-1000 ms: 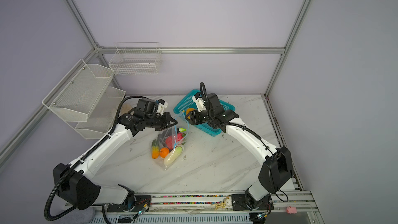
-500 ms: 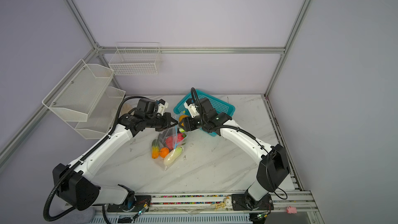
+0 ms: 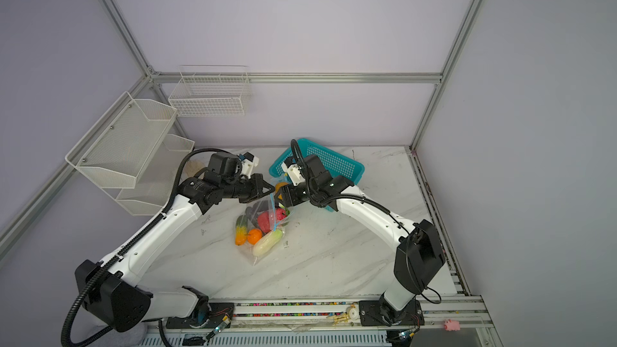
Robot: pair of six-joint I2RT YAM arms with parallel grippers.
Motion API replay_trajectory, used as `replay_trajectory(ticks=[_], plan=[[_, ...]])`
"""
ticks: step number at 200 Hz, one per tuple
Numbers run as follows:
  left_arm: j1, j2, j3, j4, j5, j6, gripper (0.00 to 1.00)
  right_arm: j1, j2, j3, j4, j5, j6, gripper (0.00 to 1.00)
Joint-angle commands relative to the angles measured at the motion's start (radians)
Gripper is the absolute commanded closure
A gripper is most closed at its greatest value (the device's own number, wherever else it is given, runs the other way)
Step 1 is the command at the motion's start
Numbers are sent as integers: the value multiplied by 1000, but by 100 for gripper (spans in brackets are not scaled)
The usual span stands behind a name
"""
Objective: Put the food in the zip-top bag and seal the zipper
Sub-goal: 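Lower the mango into the bag and open the right gripper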
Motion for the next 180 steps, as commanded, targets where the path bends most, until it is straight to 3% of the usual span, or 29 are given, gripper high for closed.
replay_trajectory(ticks=[1,100,150,180], plan=[[-6,-38,20,29,18,-16,100,13,12,30,-27,-12,-18,36],[-6,-53,7,27,9,-7,100,34,24,71,-49,10,-21,21],[-6,-53,2,27,4,-4,100,34,-30,73,-34,48,11,21],[-6,-46,10,28,4,-1,100,33,-82,83,-53,140,20,23]])
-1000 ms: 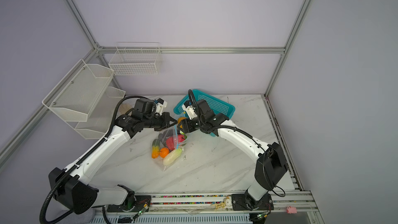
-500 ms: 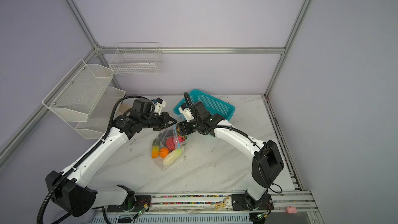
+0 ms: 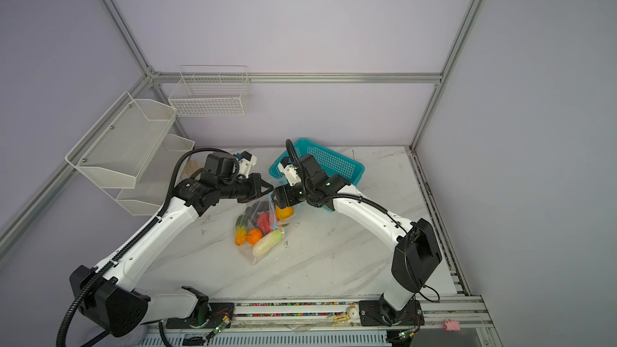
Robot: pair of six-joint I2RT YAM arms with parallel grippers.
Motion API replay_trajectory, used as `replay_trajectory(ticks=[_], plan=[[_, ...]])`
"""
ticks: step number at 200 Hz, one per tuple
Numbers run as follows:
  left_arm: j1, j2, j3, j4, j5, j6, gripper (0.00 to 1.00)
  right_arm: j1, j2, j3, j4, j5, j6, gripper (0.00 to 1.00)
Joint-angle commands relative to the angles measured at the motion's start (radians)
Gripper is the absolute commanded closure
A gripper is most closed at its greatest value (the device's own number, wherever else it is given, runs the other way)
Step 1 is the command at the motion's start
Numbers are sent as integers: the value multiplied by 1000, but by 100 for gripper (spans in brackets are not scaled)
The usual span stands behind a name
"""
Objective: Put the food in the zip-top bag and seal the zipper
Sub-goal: 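Lower the mango into the bag and open the right gripper, then grasp the blue zipper edge with the right gripper near the left gripper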
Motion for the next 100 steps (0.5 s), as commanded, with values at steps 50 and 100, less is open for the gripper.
replay_trajectory(ticks=[50,100], plan=[[-6,-14,17,32,19,5,100,-16,-189,-48,-62,309,131,29],[-6,-8,21,33,18,8,100,-34,-193,-176,4,206,298,34]])
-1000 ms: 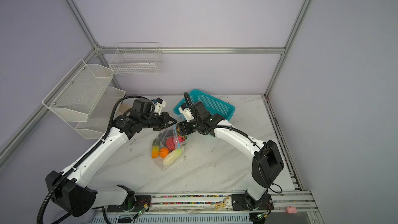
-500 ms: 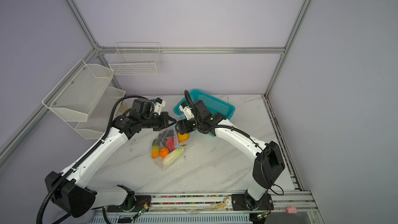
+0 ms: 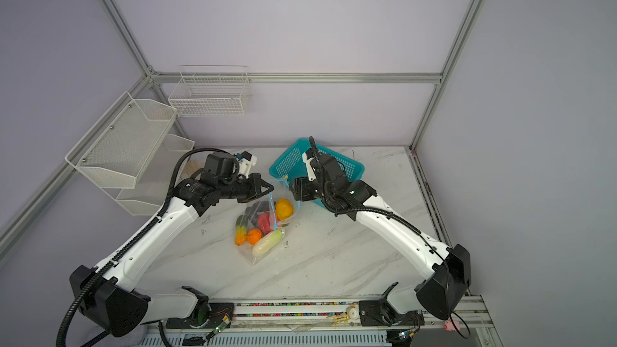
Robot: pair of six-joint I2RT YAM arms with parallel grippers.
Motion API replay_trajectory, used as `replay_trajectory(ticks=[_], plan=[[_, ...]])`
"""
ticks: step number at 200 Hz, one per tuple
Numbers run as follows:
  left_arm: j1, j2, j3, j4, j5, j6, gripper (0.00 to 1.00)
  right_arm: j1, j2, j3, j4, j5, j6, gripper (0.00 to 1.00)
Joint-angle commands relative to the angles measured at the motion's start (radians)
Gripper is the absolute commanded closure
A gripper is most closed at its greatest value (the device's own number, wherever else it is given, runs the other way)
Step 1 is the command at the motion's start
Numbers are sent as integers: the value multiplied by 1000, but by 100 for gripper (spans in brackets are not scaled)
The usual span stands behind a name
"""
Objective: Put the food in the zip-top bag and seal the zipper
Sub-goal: 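Grasp the blue zipper edge with the right gripper near the left gripper, then lift the bag by its zipper edges with both grippers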
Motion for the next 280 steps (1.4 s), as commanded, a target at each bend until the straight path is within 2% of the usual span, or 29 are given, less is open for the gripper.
replay_trajectory(ticks=[1,29,60,113,162,280], plan=[[-6,-8,21,33,17,7,100,-5,25,-58,18,-34,114,34],[-6,-17,13,33,13,9,100,-7,30,-98,67,-52,164,36],[-6,-25,7,33,10,10,100,-7,44,-141,145,-126,207,41],[-6,-13,19,31,16,17,100,-7,44,-195,216,-183,254,61],[-6,-18,25,29,17,21,100,-7,51,-199,227,-196,255,75],[-6,-54,49,-5,1,16,100,-6,79,-99,261,-208,180,98]])
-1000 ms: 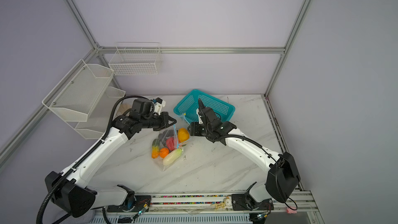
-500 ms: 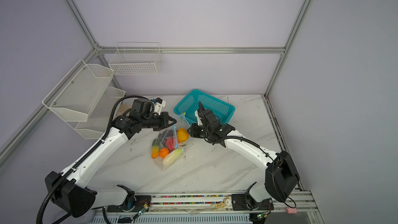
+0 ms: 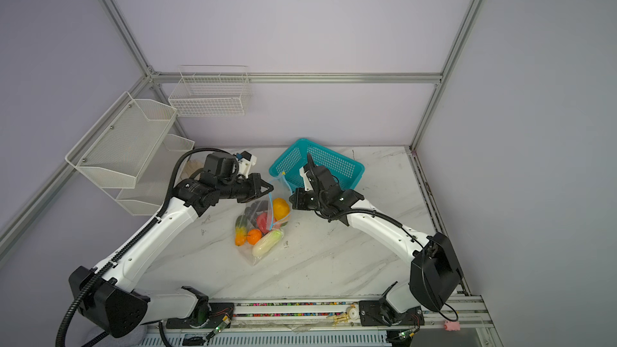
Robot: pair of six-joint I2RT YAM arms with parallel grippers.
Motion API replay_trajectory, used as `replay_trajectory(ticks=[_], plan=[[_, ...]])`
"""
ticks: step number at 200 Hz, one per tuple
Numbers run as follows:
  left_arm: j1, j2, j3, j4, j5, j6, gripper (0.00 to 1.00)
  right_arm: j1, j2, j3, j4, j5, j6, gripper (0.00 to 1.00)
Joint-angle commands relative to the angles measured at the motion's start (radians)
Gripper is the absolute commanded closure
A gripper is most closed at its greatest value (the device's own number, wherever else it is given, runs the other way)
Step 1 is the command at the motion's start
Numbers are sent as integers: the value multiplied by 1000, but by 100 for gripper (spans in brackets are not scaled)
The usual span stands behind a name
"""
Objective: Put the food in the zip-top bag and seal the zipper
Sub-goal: 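Lift the bag by its zipper edges with both grippers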
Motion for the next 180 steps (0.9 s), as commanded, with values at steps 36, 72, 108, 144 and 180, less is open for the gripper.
replay_trajectory(ticks=[36,72,108,144,180], plan=[[-6,-67,75,-34,-18,19,100,-1,41,102,47,-33,-42,100],[-5,-86,110,-71,-43,30,100,0,85,199,14,-50,-75,100],[-6,-110,144,-94,-61,36,100,6,113,291,-22,-57,-100,100],[-5,-137,179,-115,-77,41,100,20,146,389,-63,-64,-123,100],[-5,-166,191,-118,-72,27,100,22,171,482,-115,-56,-156,100]])
